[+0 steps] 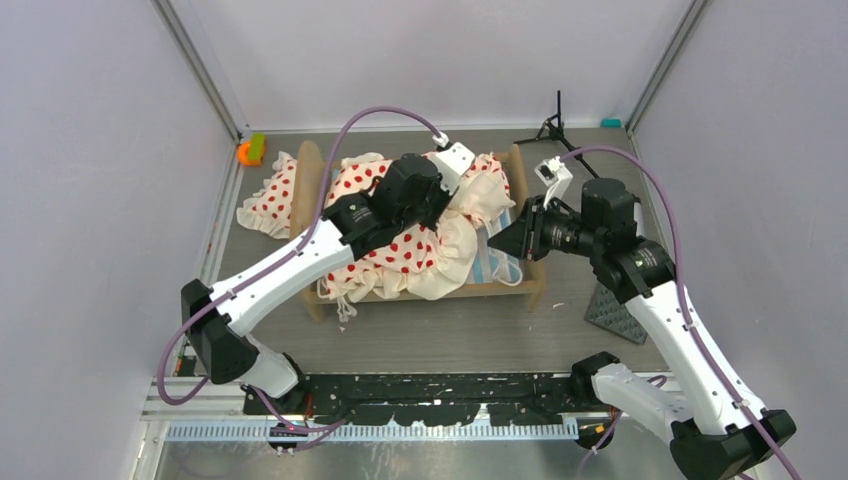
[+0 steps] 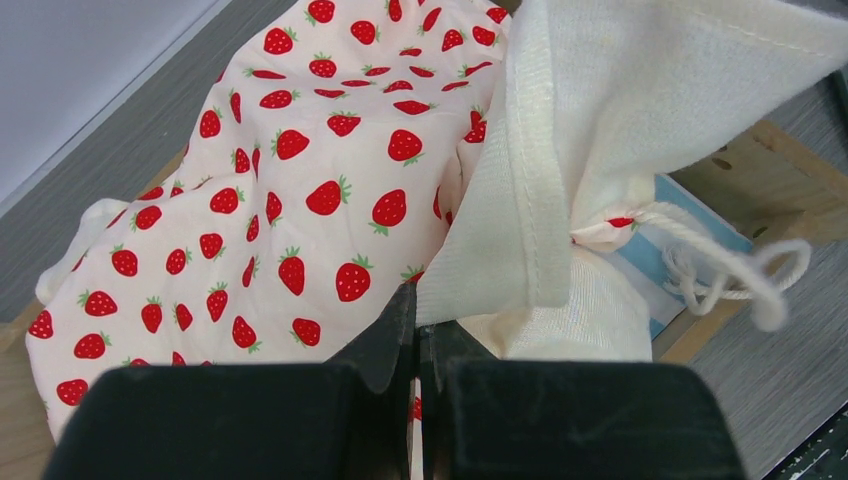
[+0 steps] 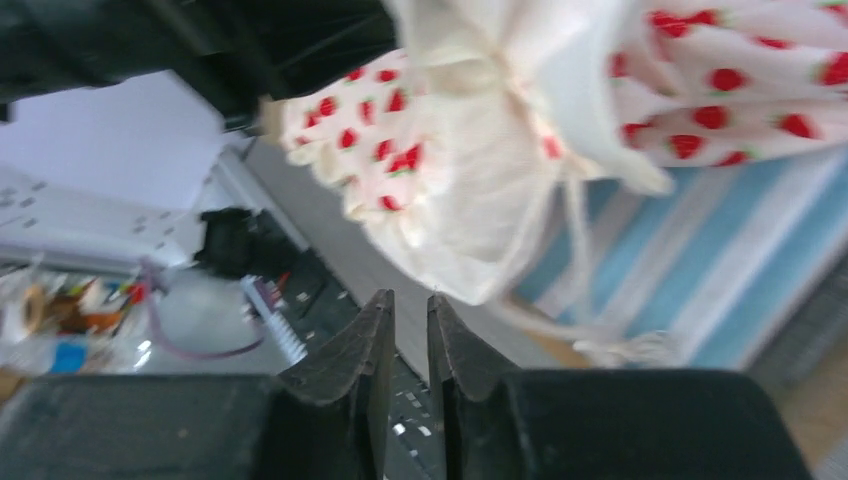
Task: Set up the pet bed
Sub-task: Cross the ropes on the bed frame.
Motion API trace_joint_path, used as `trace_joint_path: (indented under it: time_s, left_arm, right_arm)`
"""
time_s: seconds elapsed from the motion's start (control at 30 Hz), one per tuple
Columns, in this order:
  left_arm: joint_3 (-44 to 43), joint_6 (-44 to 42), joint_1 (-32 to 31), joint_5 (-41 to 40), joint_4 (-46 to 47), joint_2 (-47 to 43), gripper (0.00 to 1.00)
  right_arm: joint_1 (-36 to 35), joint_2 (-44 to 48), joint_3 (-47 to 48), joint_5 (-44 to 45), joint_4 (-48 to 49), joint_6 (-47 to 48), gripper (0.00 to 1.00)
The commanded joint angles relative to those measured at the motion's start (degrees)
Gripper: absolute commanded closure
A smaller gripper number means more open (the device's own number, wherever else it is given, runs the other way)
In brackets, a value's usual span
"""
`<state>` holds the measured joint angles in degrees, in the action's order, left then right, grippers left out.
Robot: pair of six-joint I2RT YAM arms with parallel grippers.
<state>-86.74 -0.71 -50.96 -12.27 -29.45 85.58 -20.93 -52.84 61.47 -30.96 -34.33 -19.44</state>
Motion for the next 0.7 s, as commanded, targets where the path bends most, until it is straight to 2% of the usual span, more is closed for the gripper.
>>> trace_joint_path:
  time_s: [0.0, 0.1, 0.23, 0.3, 0.4, 0.5, 0.67]
  left_arm:
    - [0.18, -0.9, 0.33, -1.68, 2.39, -2.33, 1.0]
    - [-0.05, -0.88, 0.33, -1.7, 2.15, -2.5, 1.0]
    - [0.53, -1.21, 0.33, -2.08, 2.31, -3.23, 1.0]
    - [0.98, -1.42, 0.33, -2.36, 2.46, -3.66, 1.0]
    - [1.13, -1.78, 0.38, -2.9, 2.4, -4.06, 1.0]
    - [0.9, -2.0, 0.42, -3.09, 2.49, -4.27, 1.0]
    - [0.12, -2.18, 0.51, -3.11, 2.26, -4.2, 1.0]
  right_arm:
    - [0.01, 1.49, -2.72, -15.99, 10.88, -8.29, 0.73]
    - [0.03, 2.13, -2.12, -7.86, 5.23, -6.74, 0.6]
    - [0.06, 2.29, -1.17, 13.01, -4.9, -3.72, 0.55]
    - [0.02, 2.09, -1.76, 19.85, -7.31, -2.14, 0.53]
    - [0.03, 0.91, -3.44, 21.6, -8.58, -0.29, 0.45]
    - [0.01, 1.71, -9.19, 19.06, -0.78, -1.1, 0.41]
    - [0.04, 7.25, -23.9, 18.81, 23.82, -5.56, 0.4]
